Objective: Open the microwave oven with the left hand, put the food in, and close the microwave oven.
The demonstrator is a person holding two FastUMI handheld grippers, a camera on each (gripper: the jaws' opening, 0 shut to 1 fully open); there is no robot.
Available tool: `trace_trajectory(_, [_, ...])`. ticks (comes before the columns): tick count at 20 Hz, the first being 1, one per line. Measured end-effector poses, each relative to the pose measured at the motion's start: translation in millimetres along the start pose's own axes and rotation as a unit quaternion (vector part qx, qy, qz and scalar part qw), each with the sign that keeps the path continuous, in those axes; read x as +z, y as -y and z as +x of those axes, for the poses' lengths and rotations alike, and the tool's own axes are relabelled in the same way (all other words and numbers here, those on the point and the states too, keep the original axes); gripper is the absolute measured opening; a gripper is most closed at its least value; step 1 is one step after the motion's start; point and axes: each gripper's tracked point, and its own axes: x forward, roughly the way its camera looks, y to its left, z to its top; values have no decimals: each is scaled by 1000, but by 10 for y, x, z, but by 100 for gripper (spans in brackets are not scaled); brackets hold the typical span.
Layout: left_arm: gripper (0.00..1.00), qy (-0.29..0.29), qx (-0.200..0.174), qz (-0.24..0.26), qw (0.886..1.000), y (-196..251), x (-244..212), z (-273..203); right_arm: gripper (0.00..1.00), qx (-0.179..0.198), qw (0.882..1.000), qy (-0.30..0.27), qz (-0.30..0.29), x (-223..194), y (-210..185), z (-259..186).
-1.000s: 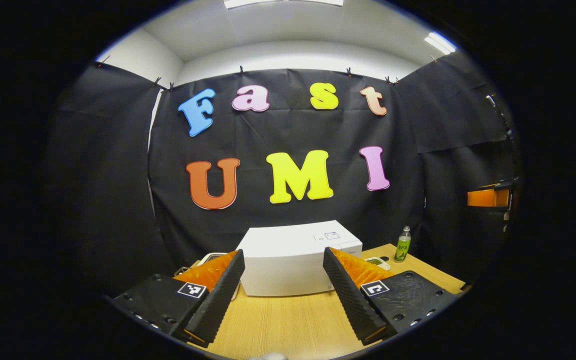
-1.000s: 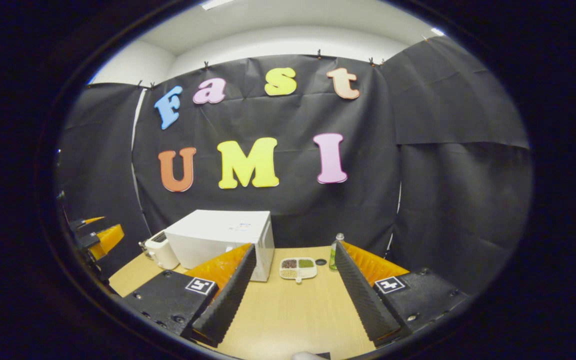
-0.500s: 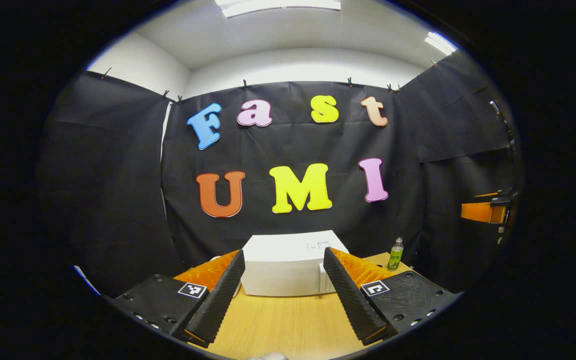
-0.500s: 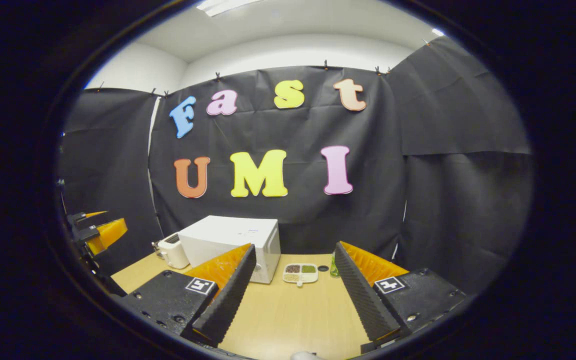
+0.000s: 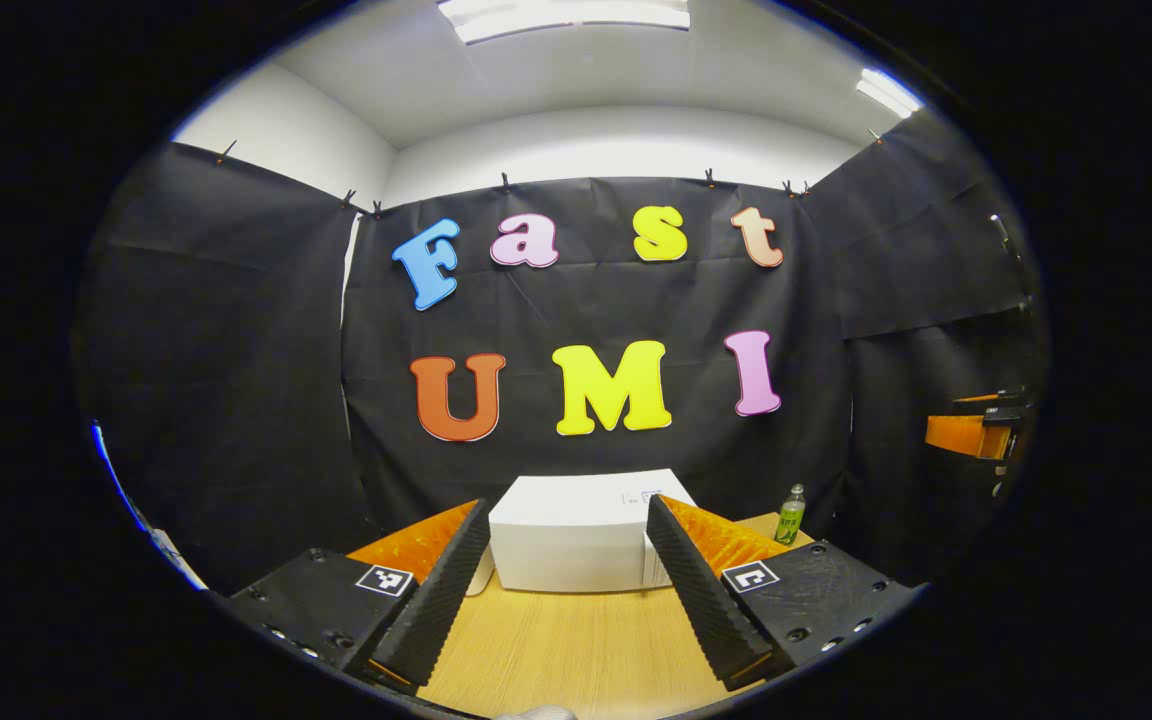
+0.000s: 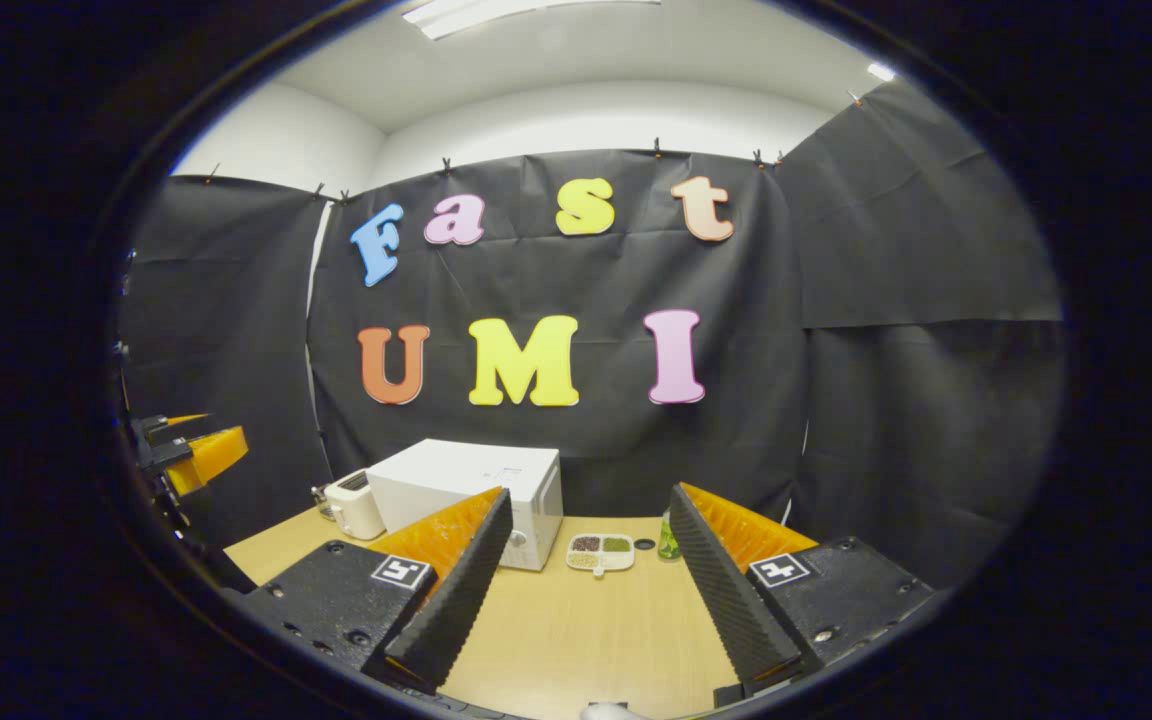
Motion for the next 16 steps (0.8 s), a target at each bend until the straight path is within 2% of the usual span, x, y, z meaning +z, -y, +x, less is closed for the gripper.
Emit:
trace_trajectory(7, [96, 8, -7, 2, 1000, 15, 60, -60, 92, -4, 1000, 7, 4, 57, -27, -105])
trace_trajectory(8, [96, 10, -6, 4, 1000, 13, 71, -72, 100, -5, 1000, 7, 4, 56, -21, -110])
trace_trajectory(9, [96, 12, -7, 5, 1000, 13, 84, -72, 92, -4, 1000, 7, 5, 43, -27, -109])
trace_trajectory(10, [96, 11, -9, 5, 1000, 33, 80, -72, 92, -5, 1000, 7, 7, 35, -18, -114])
trace_trajectory(11, [100, 10, -10, 4, 1000, 50, 73, -72, 100, -5, 1000, 7, 10, 24, -11, -111])
trace_trajectory(12, [100, 9, -10, 5, 1000, 64, 66, -72, 92, -6, 1000, 6, 13, 20, -4, -113])
trace_trajectory(13, [96, 8, -10, 5, 1000, 63, 71, -71, 92, -5, 1000, 6, 14, 11, 5, -112])
trace_trajectory(16, [96, 7, -8, 8, 1000, 95, 71, -75, 92, -6, 1000, 6, 12, 1, 47, -94])
